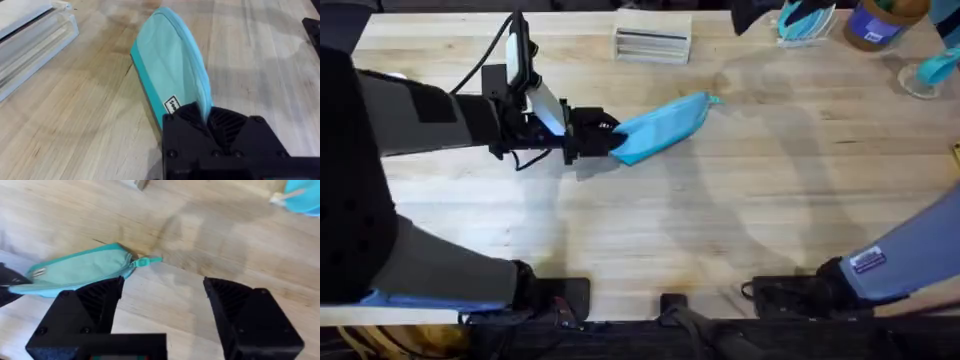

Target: Unzip the bag, pick up the pens from the table one at a time and place them inside, then zip the bag closed.

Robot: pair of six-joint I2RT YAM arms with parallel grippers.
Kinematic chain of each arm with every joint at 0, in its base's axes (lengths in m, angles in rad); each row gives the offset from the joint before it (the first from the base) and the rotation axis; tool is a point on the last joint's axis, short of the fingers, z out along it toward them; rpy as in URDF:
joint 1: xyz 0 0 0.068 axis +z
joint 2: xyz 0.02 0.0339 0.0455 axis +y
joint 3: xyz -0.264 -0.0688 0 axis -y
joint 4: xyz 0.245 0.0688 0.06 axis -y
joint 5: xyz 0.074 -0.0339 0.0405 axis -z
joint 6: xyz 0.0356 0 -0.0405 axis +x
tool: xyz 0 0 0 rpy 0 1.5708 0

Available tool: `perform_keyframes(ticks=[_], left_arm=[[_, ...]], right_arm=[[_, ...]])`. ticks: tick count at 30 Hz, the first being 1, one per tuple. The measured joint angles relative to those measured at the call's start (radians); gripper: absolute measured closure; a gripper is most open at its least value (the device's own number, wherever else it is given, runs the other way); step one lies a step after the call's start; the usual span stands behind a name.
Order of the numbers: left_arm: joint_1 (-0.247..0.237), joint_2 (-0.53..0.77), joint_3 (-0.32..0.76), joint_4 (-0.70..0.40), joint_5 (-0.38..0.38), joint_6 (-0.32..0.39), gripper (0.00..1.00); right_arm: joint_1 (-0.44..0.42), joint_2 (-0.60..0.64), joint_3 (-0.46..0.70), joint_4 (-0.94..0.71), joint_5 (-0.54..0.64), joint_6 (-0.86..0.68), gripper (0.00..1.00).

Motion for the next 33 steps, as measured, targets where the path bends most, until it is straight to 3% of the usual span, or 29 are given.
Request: perform_keyframes(ticks=[10,12,16,17,28,33], left_arm=[[0.0,0.0,0.0,0.0,0.0,0.0,0.949],[0.0,0.0,0.0,-0.001,0.0,-0.001,0.747],[0.0,0.0,0.0,-0.001,0.0,-0.003,0.126],[0.0,0.0,0.0,-0.002,0.001,-0.006,0.039],[0.0,-0.009,0.0,-0.01,-0.045,-0.007,0.006],[0.0,-0.142,0.0,-0.033,-0.136,-0.036,0.006]], right_arm=[[0.007,-0.211,0.004,-0.067,0.002,0.0,0.007],[0.008,-0.223,0.004,-0.073,0.002,0.0,0.005],[0.008,-0.232,0.004,-0.083,0.002,0.0,0.005],[0.008,-0.232,0.004,-0.086,0.002,0.0,0.005],[0.008,-0.232,0.004,-0.091,0.002,0.0,0.005],[0.008,-0.235,0.004,-0.091,0.002,0.0,0.005]])
